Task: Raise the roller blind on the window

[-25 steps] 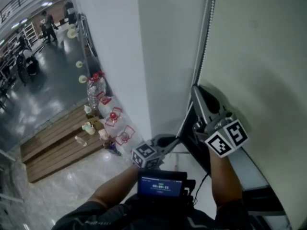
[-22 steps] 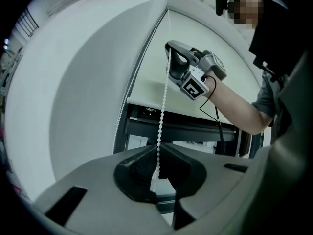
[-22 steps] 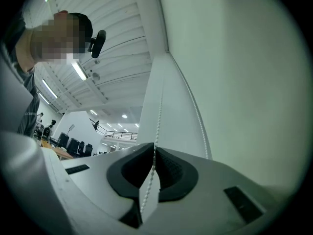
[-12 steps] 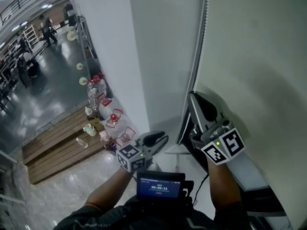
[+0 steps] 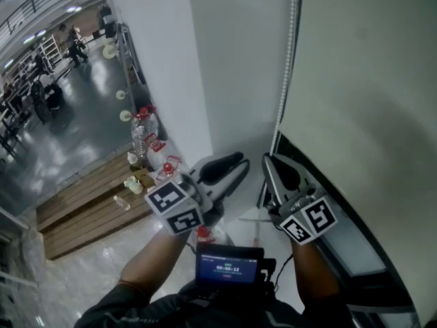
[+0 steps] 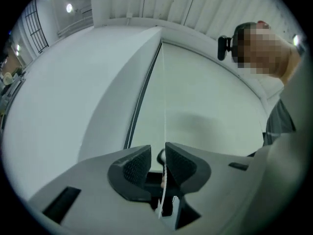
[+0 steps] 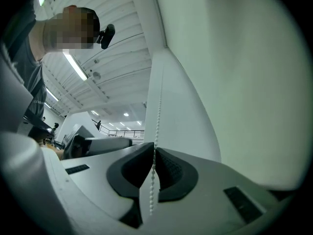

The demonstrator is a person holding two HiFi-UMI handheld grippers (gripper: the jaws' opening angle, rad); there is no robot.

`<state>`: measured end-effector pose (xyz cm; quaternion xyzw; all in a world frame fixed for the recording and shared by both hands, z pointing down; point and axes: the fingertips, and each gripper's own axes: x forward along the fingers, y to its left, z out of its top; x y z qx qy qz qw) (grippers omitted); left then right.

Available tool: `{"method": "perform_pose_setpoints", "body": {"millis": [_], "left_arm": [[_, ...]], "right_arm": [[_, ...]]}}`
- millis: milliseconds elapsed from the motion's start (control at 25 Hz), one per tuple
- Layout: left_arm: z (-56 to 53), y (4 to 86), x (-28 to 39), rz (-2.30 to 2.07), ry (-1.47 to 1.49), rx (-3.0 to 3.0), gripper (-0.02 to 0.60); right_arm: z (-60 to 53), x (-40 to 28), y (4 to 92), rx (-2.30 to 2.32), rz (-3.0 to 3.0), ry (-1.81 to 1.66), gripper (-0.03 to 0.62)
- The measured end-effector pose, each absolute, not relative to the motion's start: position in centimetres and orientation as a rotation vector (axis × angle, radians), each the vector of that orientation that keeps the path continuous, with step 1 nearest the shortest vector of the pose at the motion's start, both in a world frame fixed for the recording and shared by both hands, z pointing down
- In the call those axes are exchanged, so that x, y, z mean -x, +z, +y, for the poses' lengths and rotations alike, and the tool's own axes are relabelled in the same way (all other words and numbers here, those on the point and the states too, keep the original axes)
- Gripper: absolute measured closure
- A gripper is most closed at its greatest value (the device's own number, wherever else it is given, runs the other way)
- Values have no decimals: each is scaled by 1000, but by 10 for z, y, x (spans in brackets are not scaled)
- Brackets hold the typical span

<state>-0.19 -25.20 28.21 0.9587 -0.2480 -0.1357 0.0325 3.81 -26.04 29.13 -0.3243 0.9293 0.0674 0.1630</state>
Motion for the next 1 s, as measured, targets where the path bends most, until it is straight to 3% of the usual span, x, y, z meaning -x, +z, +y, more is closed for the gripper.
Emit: {"method": "perform_pose_setpoints", "body": {"millis": [520,680,1000], "left_arm": [[-256,193,-46,-696,-446,-3120,489],[-258,193,-55,-682,-413,-3134,571],[-258,217,-51,-686,-395,-3114,580]], "right_arm": [[-242,-36,302,903,2626,186,580],[-241,-37,300,911,2618,179,580],[-242,-31,322,917,2652,132,580]]}}
